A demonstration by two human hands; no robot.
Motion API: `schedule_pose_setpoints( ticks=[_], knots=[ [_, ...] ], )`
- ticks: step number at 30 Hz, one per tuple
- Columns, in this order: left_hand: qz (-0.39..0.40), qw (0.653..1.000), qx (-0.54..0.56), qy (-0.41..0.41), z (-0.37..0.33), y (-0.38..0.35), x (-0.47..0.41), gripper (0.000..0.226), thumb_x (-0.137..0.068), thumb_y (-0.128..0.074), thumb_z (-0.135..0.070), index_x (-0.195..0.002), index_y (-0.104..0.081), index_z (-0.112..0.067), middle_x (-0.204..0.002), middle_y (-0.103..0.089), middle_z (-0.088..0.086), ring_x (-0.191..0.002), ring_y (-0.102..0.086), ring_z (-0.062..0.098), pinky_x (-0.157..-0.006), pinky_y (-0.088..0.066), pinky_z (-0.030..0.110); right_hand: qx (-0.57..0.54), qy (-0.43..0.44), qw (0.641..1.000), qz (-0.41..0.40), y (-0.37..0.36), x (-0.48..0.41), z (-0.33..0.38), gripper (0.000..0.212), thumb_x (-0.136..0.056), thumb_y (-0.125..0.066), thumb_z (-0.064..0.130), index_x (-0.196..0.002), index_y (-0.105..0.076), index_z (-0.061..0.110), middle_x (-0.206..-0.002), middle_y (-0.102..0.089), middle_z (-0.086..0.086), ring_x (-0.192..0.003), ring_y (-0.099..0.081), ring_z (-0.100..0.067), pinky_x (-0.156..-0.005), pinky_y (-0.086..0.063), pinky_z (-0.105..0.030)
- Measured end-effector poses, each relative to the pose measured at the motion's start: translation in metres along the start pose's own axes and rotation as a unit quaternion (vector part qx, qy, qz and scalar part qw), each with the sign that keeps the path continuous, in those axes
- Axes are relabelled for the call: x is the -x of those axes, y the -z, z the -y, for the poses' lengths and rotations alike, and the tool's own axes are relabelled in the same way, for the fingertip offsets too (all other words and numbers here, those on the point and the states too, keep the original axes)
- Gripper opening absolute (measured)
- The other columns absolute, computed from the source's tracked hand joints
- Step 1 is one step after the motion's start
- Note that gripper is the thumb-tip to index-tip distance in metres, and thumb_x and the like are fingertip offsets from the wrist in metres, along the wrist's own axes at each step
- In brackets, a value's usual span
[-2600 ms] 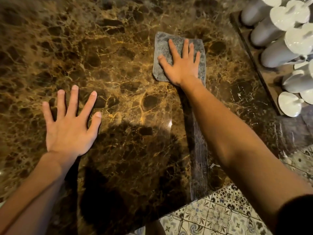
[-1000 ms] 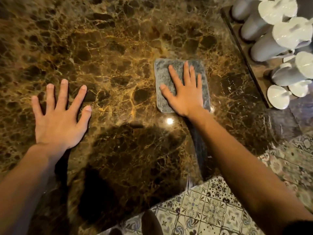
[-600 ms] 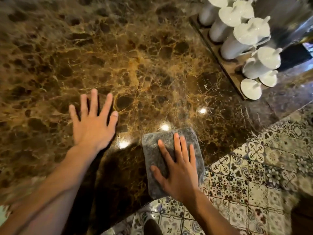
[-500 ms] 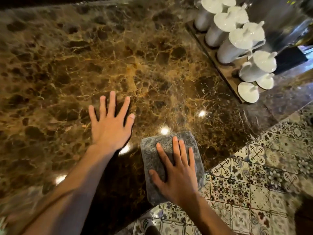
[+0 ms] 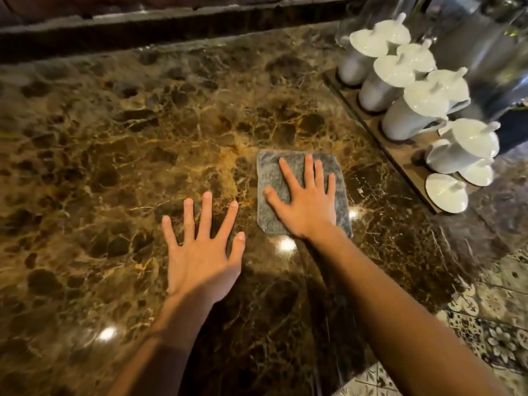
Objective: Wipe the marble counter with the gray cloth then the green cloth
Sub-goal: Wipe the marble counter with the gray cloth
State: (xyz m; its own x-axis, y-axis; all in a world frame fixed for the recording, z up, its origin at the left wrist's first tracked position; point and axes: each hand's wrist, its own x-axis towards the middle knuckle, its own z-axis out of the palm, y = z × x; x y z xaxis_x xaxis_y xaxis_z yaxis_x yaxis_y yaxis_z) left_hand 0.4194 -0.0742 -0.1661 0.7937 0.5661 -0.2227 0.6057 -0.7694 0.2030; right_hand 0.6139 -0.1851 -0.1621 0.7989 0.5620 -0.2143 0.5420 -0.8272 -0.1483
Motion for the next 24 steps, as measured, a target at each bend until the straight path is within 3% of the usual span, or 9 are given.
schedule_pose_setpoints(
  ticks=[6, 11, 18, 21, 24],
  knots=[
    [-0.021, 1.0, 0.0, -0.013, 0.003, -0.003, -0.001, 0.059, -0.099, -0.003, -0.062, -0.156, 0.011, -0.052, -0.169, 0.022, -0.003, -0.154, 0.025, 0.027, -0.121, 0.013, 0.063, 0.0, -0.019, 1.0, 0.0, 0.024, -0.11, 0.001, 0.086, -0.088, -0.012, 0.088, -0.163, 0.0, 0.048, -0.173, 0.012, -0.012, -0.159, 0.014, -0.033, -0.124, 0.01, -0.061],
    [-0.027, 1.0, -0.005, -0.015, 0.004, -0.004, -0.002, 0.059, -0.099, -0.004, -0.063, -0.156, 0.008, -0.052, -0.17, 0.016, -0.002, -0.155, 0.021, 0.028, -0.121, 0.012, 0.063, -0.006, -0.011, 1.0, 0.001, 0.025, -0.12, -0.001, 0.086, -0.088, -0.011, 0.089, -0.163, -0.002, 0.046, -0.173, 0.012, -0.013, -0.159, 0.013, -0.034, -0.124, 0.011, -0.06],
    [-0.007, 1.0, 0.001, 0.002, 0.001, -0.001, -0.003, 0.058, -0.1, -0.004, -0.064, -0.153, 0.016, -0.055, -0.167, 0.027, -0.006, -0.153, 0.029, 0.025, -0.12, 0.014, 0.063, 0.01, 0.023, 0.999, -0.024, -0.003, 0.001, -0.013, 0.081, -0.094, -0.011, 0.083, -0.164, 0.002, 0.042, -0.173, 0.012, -0.011, -0.159, 0.012, -0.031, -0.127, 0.006, -0.055],
    [-0.014, 1.0, -0.004, -0.001, 0.002, 0.0, -0.004, 0.059, -0.1, -0.005, -0.065, -0.154, 0.014, -0.054, -0.168, 0.024, -0.005, -0.154, 0.025, 0.027, -0.12, 0.012, 0.064, 0.018, 0.031, 0.999, -0.003, -0.015, 0.079, -0.014, 0.08, -0.096, -0.012, 0.08, -0.163, 0.009, 0.041, -0.172, 0.018, -0.012, -0.158, 0.017, -0.03, -0.127, 0.006, -0.055],
    [-0.01, 1.0, -0.003, -0.006, 0.001, 0.001, -0.003, 0.06, -0.099, -0.004, -0.066, -0.156, 0.009, -0.053, -0.17, 0.018, -0.003, -0.156, 0.019, 0.03, -0.121, 0.01, 0.066, 0.006, 0.041, 0.999, -0.001, -0.027, 0.161, -0.016, 0.081, -0.098, -0.021, 0.078, -0.165, 0.004, 0.039, -0.172, 0.014, -0.015, -0.158, 0.016, -0.031, -0.128, 0.002, -0.055]
  ],
)
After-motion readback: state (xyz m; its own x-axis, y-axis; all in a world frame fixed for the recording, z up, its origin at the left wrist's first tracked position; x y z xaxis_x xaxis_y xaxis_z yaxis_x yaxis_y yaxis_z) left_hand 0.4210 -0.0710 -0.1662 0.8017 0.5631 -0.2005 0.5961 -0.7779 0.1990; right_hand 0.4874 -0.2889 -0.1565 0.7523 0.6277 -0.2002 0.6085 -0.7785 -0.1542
